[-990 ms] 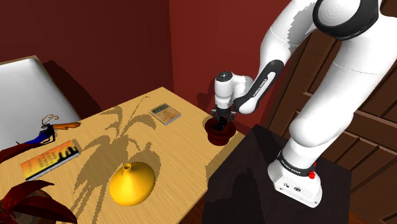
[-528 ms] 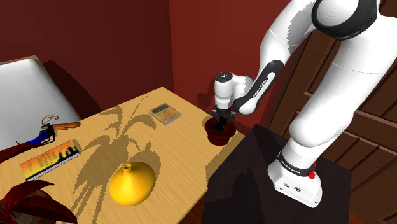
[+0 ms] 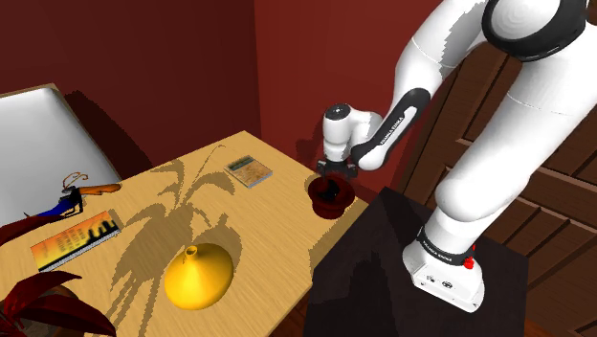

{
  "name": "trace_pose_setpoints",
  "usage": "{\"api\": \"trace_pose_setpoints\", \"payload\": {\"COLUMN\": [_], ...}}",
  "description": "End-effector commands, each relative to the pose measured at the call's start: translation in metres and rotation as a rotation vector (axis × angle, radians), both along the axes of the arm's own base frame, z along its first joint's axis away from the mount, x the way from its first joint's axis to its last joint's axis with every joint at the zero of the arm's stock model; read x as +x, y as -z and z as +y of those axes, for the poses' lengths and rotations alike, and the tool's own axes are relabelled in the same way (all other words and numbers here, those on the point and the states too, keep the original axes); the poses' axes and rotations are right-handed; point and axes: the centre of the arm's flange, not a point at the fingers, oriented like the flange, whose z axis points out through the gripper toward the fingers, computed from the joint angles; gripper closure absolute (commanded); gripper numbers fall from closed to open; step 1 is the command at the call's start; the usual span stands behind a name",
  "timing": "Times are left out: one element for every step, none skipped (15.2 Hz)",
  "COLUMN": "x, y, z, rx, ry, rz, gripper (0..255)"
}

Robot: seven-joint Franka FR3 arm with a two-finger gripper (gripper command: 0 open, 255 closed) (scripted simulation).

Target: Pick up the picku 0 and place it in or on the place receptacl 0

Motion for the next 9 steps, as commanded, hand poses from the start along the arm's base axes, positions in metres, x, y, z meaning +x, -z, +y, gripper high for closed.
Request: {"api": "trace_pose_setpoints", "payload": {"x": [0.0, -0.0004, -0.0004, -0.0004, -0.0004, -0.0004, -0.0004, -0.0004, -0.0004], "y": [-0.0231, -0.033, -0.033, -0.033, -0.033, -0.033, -0.033, -0.033, -0.033], "z": [0.0085, 0.0116, 0.0116, 0.0116, 0.0116, 0.0116, 0.0116, 0.0116, 0.0116], "rx": [0.003, 0.003, 0.003, 0.003, 0.003, 0.003, 0.003, 0.003, 0.003], "ry": [0.003, 0.003, 0.003, 0.002, 0.002, 0.002, 0.002, 0.002, 0.002], "rz": [0.001, 0.001, 0.001, 0.001, 0.001, 0.001, 0.001, 0.001, 0.001], "gripper": [0, 0, 0, 0, 0, 0, 0, 0, 0]}}
